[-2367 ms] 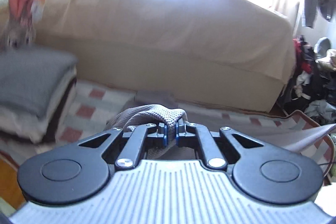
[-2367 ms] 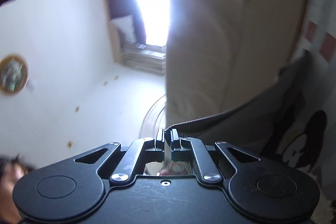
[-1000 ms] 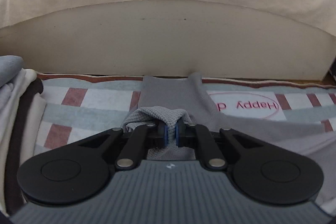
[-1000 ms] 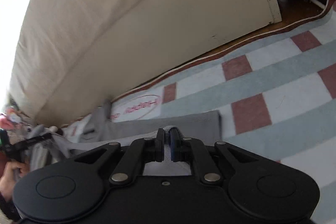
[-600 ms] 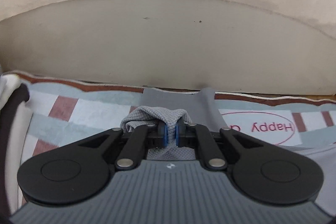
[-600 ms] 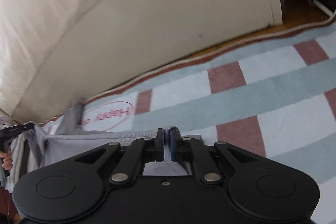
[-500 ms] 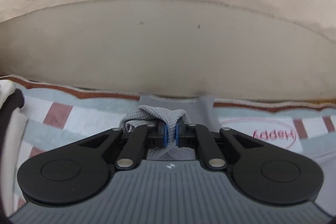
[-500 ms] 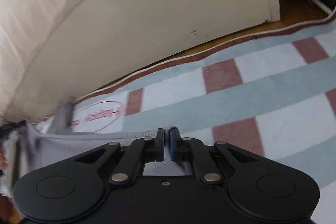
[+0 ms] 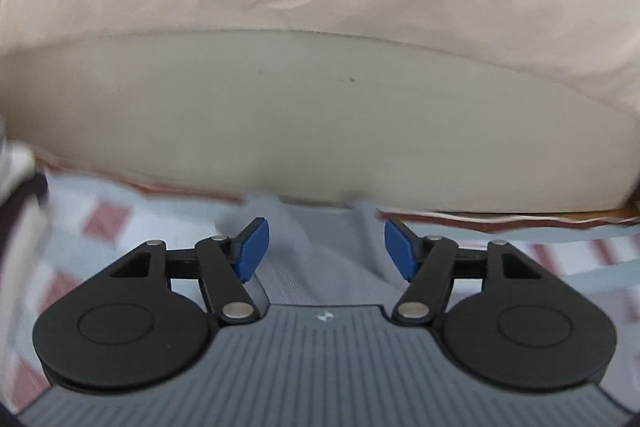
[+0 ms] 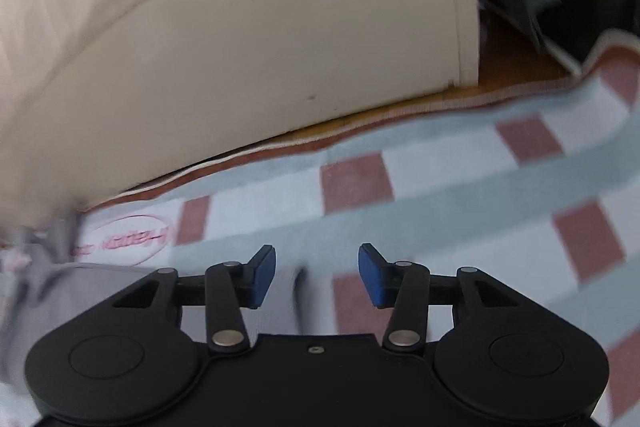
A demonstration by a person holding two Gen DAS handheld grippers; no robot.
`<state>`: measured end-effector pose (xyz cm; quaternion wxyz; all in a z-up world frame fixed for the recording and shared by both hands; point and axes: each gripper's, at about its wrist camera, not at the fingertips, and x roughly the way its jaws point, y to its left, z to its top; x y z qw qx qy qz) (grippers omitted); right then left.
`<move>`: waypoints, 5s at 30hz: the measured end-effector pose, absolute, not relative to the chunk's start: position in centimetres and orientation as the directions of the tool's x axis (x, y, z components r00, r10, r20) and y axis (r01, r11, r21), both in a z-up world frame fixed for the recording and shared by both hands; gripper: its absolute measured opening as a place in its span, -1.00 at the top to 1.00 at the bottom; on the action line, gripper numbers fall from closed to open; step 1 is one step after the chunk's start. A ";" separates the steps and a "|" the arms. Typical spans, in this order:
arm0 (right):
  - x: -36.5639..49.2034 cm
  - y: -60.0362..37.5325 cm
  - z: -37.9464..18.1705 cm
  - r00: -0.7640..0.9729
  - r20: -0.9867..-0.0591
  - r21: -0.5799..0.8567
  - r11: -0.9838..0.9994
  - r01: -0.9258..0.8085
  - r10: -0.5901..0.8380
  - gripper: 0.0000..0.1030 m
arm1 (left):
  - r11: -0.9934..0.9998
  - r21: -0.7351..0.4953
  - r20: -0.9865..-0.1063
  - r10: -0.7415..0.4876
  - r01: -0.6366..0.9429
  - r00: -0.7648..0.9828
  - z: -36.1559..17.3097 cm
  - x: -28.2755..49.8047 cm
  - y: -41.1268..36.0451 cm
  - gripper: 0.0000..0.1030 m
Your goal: Fold clothes
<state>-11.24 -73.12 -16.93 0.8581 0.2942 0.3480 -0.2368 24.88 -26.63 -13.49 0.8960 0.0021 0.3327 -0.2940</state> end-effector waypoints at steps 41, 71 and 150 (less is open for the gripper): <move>-17.2 -59.7 -22.7 0.551 -0.829 0.504 -0.302 0.809 0.093 -0.68 | 0.893 -0.289 -0.874 -0.393 0.344 0.286 -23.1 14.8 -12.3 -0.24; -13.1 -55.8 -19.7 0.371 -0.805 0.369 0.098 0.924 -0.463 0.71 | 0.689 -0.724 -0.644 -0.669 -0.015 0.371 -27.3 17.0 -8.0 -0.21; -18.4 -67.9 -20.0 0.618 -0.762 0.282 0.759 0.587 -0.195 0.08 | 0.812 -0.581 -0.712 -0.541 0.056 0.449 -25.1 16.7 -12.0 0.82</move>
